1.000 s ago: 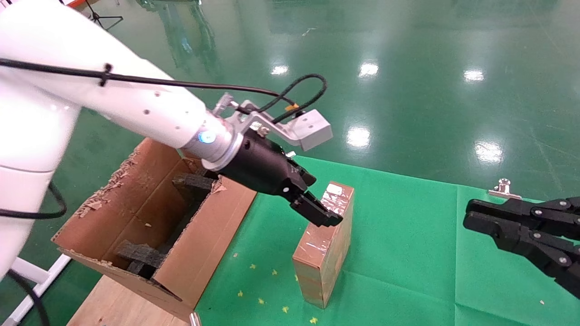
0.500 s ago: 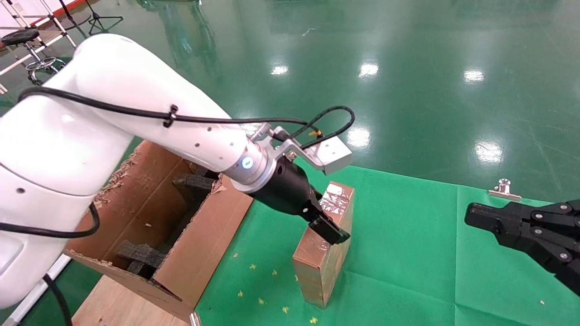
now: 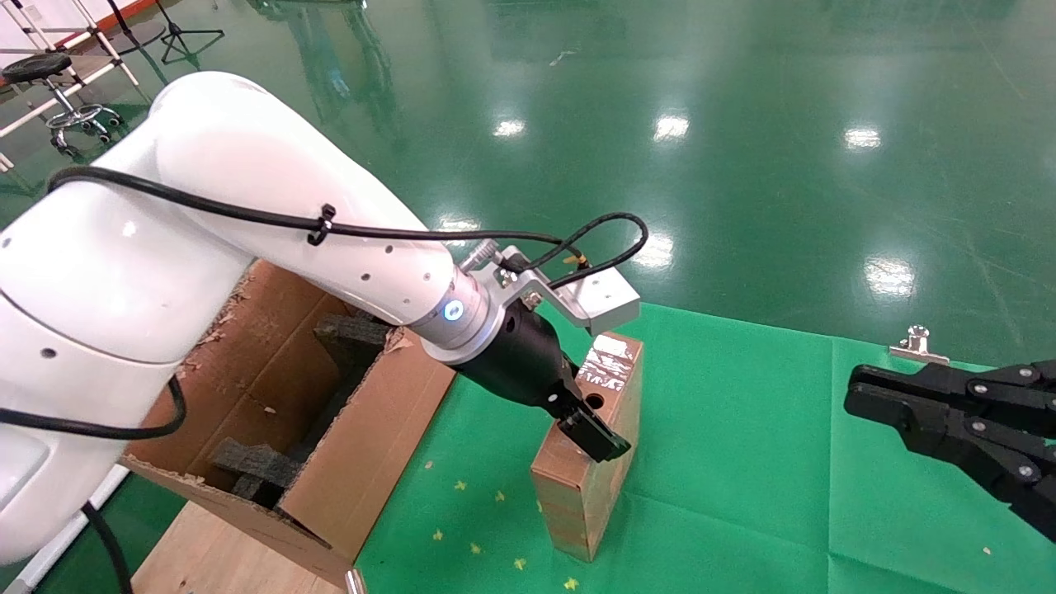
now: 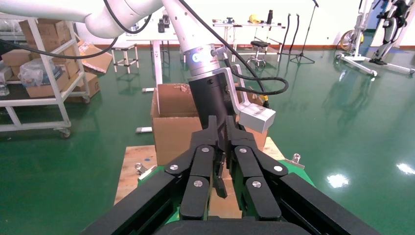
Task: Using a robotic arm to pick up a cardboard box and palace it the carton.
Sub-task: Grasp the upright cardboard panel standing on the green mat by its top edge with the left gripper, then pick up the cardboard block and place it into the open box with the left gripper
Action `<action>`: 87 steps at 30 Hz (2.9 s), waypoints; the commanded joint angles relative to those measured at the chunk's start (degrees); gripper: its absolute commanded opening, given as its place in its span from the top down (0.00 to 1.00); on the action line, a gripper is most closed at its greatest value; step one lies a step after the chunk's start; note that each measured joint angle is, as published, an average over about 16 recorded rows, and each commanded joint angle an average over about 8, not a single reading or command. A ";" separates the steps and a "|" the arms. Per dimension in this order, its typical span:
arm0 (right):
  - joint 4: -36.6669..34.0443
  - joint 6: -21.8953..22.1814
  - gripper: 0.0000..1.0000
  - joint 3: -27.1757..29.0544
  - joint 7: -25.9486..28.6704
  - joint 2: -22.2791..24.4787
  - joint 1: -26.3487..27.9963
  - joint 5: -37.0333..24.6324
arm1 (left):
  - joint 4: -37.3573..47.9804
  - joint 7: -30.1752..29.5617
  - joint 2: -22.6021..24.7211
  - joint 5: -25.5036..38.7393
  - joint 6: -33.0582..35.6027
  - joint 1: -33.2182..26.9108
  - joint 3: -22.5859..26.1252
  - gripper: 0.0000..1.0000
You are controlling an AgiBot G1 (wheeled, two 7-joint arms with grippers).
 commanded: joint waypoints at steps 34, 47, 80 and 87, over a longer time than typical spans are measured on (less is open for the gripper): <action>0.00 0.00 0.00 0.00 0.00 0.00 0.00 -0.03 | 2.36 8.98 -4.61 -5.69 -2.39 -3.40 -4.35 1.00; 0.00 0.00 0.00 0.00 0.00 0.00 0.00 -0.03 | 22.32 30.46 -18.51 -4.50 -7.74 -19.02 -13.04 1.00; 0.00 0.00 0.00 -0.01 0.00 0.00 0.00 -0.02 | 67.37 43.55 -19.47 9.61 -23.52 -15.58 -6.94 1.00; 0.00 0.00 0.00 -0.01 -0.01 0.00 0.00 -0.02 | 70.94 45.33 -17.08 9.94 -28.51 -12.45 -6.69 1.00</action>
